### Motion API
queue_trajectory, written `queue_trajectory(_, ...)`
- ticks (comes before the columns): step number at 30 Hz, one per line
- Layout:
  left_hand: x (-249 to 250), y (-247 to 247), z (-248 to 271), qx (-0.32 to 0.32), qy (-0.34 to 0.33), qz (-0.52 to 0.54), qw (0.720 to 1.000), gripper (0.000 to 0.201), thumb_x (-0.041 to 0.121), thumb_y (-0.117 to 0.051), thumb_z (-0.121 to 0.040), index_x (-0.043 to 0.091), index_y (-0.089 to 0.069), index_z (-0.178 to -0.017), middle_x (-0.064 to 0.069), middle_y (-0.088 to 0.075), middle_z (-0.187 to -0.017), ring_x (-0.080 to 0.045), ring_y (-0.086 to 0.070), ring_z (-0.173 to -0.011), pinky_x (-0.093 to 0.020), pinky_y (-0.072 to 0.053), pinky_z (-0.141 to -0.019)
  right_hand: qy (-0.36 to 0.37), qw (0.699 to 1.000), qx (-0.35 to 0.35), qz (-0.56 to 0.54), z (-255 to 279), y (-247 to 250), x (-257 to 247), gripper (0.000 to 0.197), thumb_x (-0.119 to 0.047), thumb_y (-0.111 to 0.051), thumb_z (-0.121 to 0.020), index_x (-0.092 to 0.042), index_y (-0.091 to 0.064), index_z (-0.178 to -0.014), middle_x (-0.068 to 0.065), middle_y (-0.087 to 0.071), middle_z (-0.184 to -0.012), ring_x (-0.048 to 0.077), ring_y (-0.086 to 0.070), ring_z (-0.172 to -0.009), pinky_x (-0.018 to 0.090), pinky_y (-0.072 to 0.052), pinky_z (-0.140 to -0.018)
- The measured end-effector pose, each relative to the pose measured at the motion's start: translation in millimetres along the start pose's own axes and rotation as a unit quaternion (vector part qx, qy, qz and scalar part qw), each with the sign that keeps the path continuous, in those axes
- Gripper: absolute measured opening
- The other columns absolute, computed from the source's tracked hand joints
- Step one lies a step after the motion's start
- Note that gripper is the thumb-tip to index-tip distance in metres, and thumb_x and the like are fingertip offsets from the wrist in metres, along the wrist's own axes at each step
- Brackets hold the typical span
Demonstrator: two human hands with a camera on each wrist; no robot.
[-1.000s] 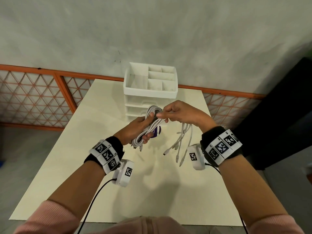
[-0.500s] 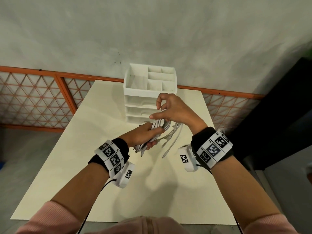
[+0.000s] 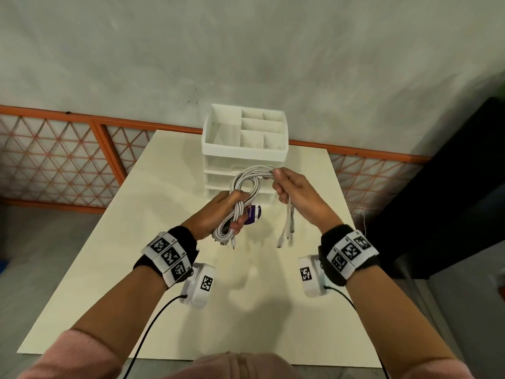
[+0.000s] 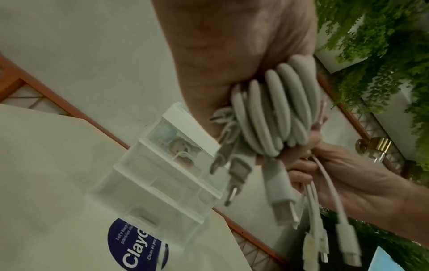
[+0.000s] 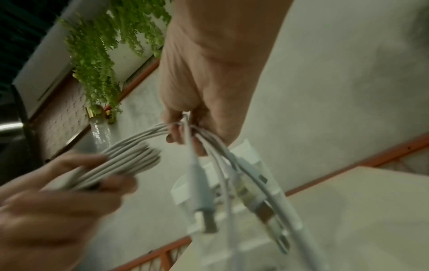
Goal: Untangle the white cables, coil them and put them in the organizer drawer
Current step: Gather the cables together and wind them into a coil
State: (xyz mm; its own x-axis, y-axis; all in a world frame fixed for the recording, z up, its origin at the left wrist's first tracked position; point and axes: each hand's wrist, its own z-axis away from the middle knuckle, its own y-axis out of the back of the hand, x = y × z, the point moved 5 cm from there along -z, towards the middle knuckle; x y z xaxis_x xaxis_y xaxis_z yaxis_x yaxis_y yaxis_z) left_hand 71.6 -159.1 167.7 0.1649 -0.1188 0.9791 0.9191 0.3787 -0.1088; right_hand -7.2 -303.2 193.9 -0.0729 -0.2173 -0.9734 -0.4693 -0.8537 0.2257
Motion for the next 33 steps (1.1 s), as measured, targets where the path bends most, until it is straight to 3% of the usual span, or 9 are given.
queue_trajectory(3, 1, -2, -3, 0.038, -0.019, 0.024, 0.999, 0.029, 0.023, -0.037, -0.098, 0.007, -0.046, -0.076, -0.005, -0.046, -0.052, -0.016, -0.035, -0.041, -0.026, -0.037, -0.046, 0.037, 0.993, 0.107, 0.044, 6, -18, 5, 0.034, -0.028, -0.040, -0.101, -0.010, -0.055, -0.077, -0.003, -0.043, -0.062, 0.006, -0.037, -0.050, 0.024, -0.032, -0.054)
queue_trajectory(6, 5, -4, -7, 0.072, -0.056, 0.020, 0.996, 0.028, 0.024, -0.040, -0.099, 0.009, -0.049, -0.077, -0.006, -0.049, -0.053, -0.018, -0.040, -0.042, -0.028, -0.041, -0.048, 0.036, 0.985, 0.135, 0.098, 11, -34, 4, 0.036, -0.031, -0.032, -0.102, -0.019, -0.047, -0.072, -0.004, -0.046, -0.063, 0.008, -0.044, -0.053, 0.022, -0.036, -0.058)
queue_trajectory(14, 10, 0, -7, 0.095, -0.128, -0.032, 0.987, 0.040, 0.023, -0.041, -0.100, 0.000, -0.055, -0.070, -0.009, -0.055, -0.053, -0.024, -0.054, -0.049, -0.026, -0.048, -0.052, 0.039, 0.992, -0.027, 0.113, 17, -49, -16, 0.020, -0.015, -0.031, -0.103, -0.007, -0.049, -0.105, 0.004, -0.056, -0.071, 0.005, -0.062, -0.057, 0.016, -0.050, -0.062)
queue_trajectory(17, 10, 3, -6, 0.094, -0.127, -0.024, 0.987, 0.034, 0.019, -0.041, -0.100, 0.000, -0.055, -0.076, -0.011, -0.055, -0.060, -0.017, -0.057, -0.049, -0.024, -0.049, -0.052, 0.061, 0.978, -0.042, 0.197, 11, -46, -12, 0.022, -0.017, -0.040, -0.099, -0.009, -0.055, -0.113, 0.005, -0.051, -0.095, 0.021, -0.061, -0.089, 0.038, -0.052, -0.087)
queue_trajectory(19, 9, 1, -5, 0.085, -0.128, -0.018, 0.988, 0.032, 0.019, -0.041, -0.100, 0.001, -0.055, -0.077, -0.009, -0.056, -0.061, -0.016, -0.058, -0.050, -0.024, -0.050, -0.053, 0.058, 0.974, -0.050, 0.214, 11, -46, -12, 0.023, -0.017, -0.042, -0.098, -0.009, -0.057, -0.113, 0.006, -0.048, -0.098, 0.028, -0.059, -0.092, 0.044, -0.050, -0.089)
queue_trajectory(24, 9, 5, -6, 0.116, -0.137, -0.001, 0.984, 0.028, 0.022, -0.045, -0.099, 0.005, -0.056, -0.081, -0.009, -0.056, -0.061, -0.020, -0.058, -0.050, -0.029, -0.050, -0.052, 0.037, 0.966, -0.044, 0.251, 13, -46, -24, 0.033, -0.018, -0.036, -0.101, -0.008, -0.047, -0.131, 0.008, -0.044, -0.101, 0.019, -0.049, -0.093, 0.025, -0.037, -0.083)
queue_trajectory(29, 12, 12, -7, 0.138, -0.138, -0.002, 0.981, 0.030, 0.029, -0.049, -0.098, 0.003, -0.053, -0.083, -0.006, -0.055, -0.058, -0.020, -0.054, -0.047, -0.029, -0.049, -0.049, 0.009, 0.979, 0.008, 0.206, 10, -39, -35, 0.052, -0.024, -0.029, -0.103, -0.021, -0.010, -0.152, 0.008, -0.042, -0.122, 0.018, -0.055, -0.097, 0.015, -0.034, -0.078)
queue_trajectory(31, 14, 9, -5, 0.138, -0.136, 0.015, 0.981, 0.029, 0.030, -0.049, -0.097, 0.004, -0.053, -0.084, -0.007, -0.053, -0.059, -0.020, -0.054, -0.047, -0.028, -0.049, -0.047, 0.004, 0.983, 0.004, 0.183, 11, -43, -33, 0.051, -0.023, -0.028, -0.103, -0.023, -0.012, -0.152, 0.009, -0.043, -0.131, 0.024, -0.060, -0.103, 0.019, -0.042, -0.087)
queue_trajectory(33, 15, 6, -5, 0.136, -0.138, 0.007, 0.981, 0.032, 0.030, -0.048, -0.098, 0.003, -0.053, -0.079, -0.007, -0.053, -0.056, -0.020, -0.053, -0.046, -0.026, -0.048, -0.047, 0.014, 0.985, 0.008, 0.169, 10, -46, -28, 0.046, -0.018, -0.031, -0.101, -0.018, -0.029, -0.147, 0.012, -0.050, -0.131, 0.021, -0.060, -0.101, 0.014, -0.045, -0.081)
